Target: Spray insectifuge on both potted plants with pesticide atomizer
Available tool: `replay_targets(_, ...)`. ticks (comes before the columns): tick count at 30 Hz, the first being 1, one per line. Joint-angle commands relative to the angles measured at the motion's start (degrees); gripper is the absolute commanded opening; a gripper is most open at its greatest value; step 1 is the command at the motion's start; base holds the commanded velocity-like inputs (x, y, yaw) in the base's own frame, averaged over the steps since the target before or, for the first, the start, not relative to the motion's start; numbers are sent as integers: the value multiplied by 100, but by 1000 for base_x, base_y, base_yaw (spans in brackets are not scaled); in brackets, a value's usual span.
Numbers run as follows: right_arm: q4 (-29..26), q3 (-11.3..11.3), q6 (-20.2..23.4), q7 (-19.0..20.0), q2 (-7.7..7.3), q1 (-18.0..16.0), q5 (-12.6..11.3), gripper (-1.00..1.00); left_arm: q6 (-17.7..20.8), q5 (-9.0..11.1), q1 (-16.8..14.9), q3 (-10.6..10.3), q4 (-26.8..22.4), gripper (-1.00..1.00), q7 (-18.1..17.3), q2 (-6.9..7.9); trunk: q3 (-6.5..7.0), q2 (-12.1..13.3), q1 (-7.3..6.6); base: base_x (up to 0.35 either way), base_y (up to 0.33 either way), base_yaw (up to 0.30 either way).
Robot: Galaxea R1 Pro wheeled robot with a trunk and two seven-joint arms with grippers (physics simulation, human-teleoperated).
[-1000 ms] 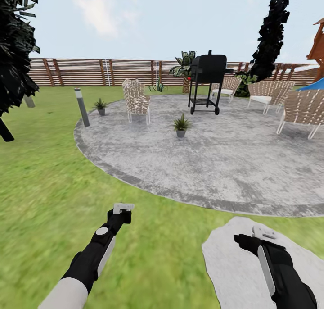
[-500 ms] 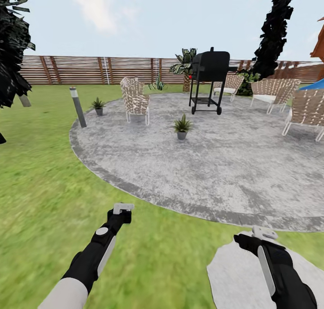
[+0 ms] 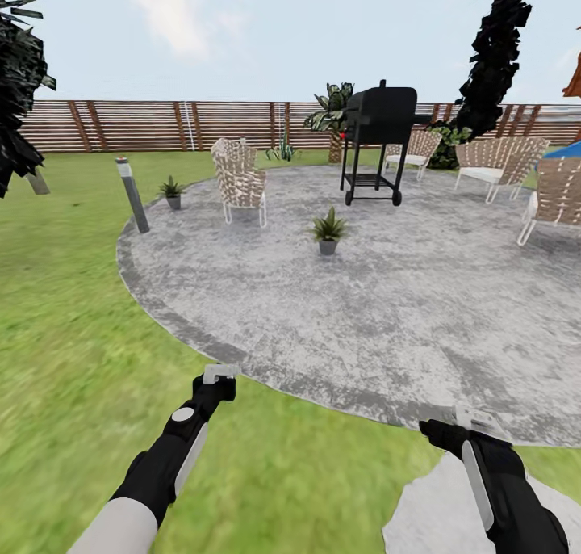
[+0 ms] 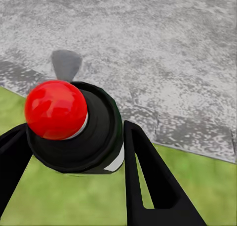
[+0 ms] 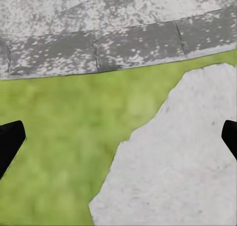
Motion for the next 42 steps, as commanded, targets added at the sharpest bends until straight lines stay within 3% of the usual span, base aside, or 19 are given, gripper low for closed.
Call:
replay_targets(1, -6, -1, 28, -3, 0, -3, -3, 100, 31, 1, -1, -3, -10, -100, 3, 0, -6, -2, 2, 339, 0, 0)
replay_targets(42, -13, -1, 28, -3, 1, -3, -1, 100, 33, 1, -1, -10, -10, -100, 3, -7, -6, -2, 2, 339, 0, 0)
